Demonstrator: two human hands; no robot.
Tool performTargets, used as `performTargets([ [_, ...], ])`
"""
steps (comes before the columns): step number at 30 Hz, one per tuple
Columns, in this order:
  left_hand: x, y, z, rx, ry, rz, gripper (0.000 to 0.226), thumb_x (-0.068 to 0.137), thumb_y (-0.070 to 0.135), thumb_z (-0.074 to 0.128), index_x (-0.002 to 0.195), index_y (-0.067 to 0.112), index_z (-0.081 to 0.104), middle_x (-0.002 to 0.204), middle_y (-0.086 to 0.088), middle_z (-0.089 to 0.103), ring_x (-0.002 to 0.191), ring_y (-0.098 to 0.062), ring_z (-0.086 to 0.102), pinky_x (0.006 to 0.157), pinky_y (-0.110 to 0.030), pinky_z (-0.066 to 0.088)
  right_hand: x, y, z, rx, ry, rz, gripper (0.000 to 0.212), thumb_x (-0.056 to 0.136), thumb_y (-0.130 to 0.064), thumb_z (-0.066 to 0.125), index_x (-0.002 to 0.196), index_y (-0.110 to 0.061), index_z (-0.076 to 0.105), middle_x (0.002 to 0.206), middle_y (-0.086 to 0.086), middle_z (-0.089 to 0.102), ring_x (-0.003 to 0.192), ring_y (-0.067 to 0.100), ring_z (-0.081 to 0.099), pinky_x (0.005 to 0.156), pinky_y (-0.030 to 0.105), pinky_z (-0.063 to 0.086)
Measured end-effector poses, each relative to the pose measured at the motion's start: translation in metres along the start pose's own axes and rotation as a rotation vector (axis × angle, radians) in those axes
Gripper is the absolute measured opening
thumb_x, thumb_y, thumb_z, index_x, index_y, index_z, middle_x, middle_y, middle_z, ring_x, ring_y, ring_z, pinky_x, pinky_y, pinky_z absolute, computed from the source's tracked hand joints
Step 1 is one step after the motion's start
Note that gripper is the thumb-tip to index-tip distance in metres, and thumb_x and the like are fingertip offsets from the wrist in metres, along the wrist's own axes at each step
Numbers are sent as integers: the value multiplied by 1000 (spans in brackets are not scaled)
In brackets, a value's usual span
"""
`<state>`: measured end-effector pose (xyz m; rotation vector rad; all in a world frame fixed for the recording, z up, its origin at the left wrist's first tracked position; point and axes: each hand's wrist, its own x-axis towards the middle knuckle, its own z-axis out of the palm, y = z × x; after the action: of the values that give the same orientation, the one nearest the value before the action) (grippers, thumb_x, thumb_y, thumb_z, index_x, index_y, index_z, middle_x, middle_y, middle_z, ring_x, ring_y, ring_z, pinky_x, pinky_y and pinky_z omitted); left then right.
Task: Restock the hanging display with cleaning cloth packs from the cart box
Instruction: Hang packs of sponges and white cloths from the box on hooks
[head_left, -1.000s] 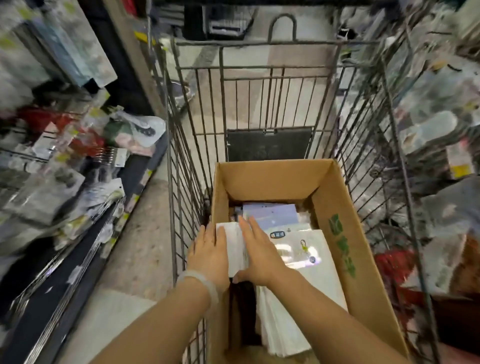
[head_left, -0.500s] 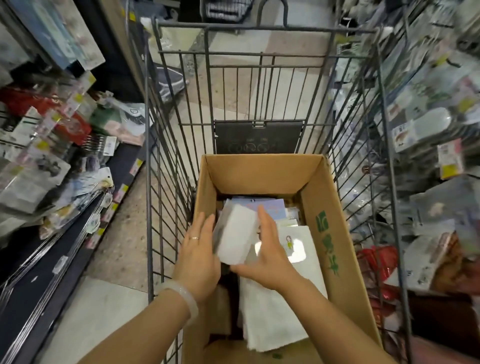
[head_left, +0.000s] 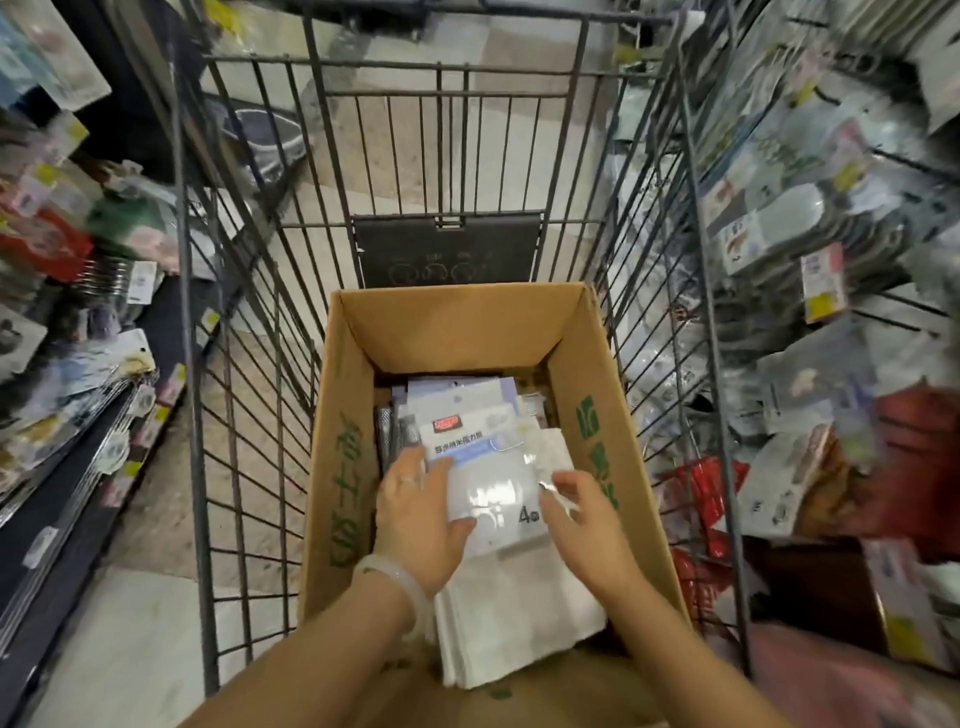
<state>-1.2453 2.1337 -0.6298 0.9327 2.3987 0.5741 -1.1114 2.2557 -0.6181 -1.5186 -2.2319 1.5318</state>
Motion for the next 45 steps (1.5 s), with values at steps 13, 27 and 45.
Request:
performTargets([
  [13,15,9,-21,-750,-115,-173,76,69,16,81,118,33,25,99,20,54,88,5,56,70,-14,45,13,-31,14,379,-177,158,44,84,-26,67,123,-18,46,114,3,63,96,15,63,68,20,52],
  [27,-93,70,-117,-725,-325,457,103,72,4,76,147,22,8,140,4,44,127,-11,45,104,-35,41,-156,-90,-53,80,227,-246,79,64,-56,69,131,-46,28,140,-4,37,127,20,44,103,49,41],
  [45,-467,258,-201,-611,-776,1371,104,66,5,81,143,37,19,123,18,57,107,7,58,84,-15,51,-672,-101,-133,7,1185,-171,78,63,-54,72,126,-59,25,135,-8,40,122,16,47,101,41,45],
])
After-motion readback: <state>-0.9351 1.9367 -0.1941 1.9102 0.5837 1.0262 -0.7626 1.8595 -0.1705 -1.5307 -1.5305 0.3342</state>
